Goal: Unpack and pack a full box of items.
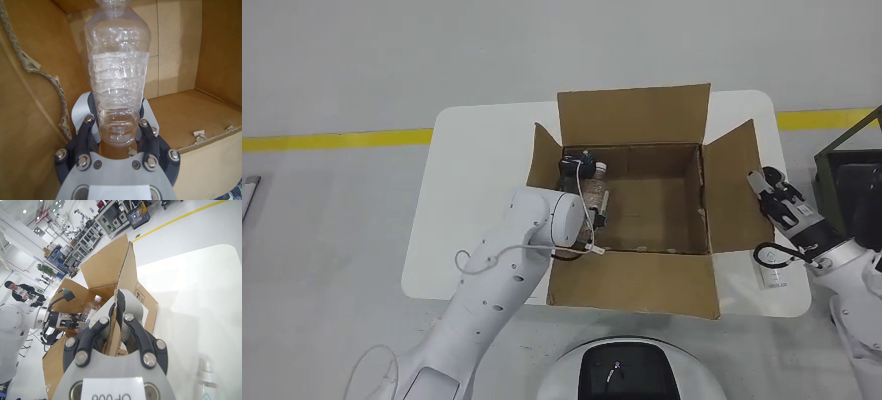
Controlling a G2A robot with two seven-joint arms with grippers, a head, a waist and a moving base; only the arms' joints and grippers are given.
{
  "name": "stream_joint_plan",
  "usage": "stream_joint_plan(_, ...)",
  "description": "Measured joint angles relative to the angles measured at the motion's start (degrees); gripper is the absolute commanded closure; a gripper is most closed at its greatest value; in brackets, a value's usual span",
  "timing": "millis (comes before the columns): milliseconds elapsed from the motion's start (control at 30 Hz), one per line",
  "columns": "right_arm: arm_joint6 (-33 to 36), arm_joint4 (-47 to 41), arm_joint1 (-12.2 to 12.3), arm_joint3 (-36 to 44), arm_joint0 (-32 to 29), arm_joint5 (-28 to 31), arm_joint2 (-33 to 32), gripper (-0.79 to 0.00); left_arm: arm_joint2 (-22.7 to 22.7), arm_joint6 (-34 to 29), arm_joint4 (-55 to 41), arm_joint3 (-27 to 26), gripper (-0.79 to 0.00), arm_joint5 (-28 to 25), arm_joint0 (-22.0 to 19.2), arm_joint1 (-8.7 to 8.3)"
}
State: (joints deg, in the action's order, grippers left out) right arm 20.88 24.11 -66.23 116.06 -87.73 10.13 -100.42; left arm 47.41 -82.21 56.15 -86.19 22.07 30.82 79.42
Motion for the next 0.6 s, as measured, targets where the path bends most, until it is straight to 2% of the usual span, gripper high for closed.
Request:
stream_joint_plan(200, 0.19, -0.05, 0.06, -0.13, 0.05, 0.23, 0.17, 0.0, -0.71, 0.54, 0.28, 3.2, 0.0, 0.33, -0.82, 0.66)
stream_joint_plan(267, 0.22, 0.08, 0.08, -0.24, 0.1, 0.29, 0.22, 0.0, -0.88, 0.6, 0.25, 3.98, -0.249, 0.41, -0.99, 0.87)
stream_joint_plan(300, 0.21, 0.11, 0.09, -0.33, 0.13, 0.3, 0.26, 0.0, -0.96, 0.6, 0.25, 4.31, -0.616, 0.43, -1.02, 0.95)
stream_joint_plan(333, 0.2, 0.12, 0.1, -0.43, 0.16, 0.3, 0.3, 0.0, -1.02, 0.58, 0.25, 4.63, -0.785, 0.42, -1.06, 1.03)
stream_joint_plan(600, 0.22, 0.27, 0.16, -1.28, 0.65, 0.2, 0.75, 0.0, -0.97, 0.67, -0.06, 6.21, -0.785, 0.25, -1.46, 1.63)
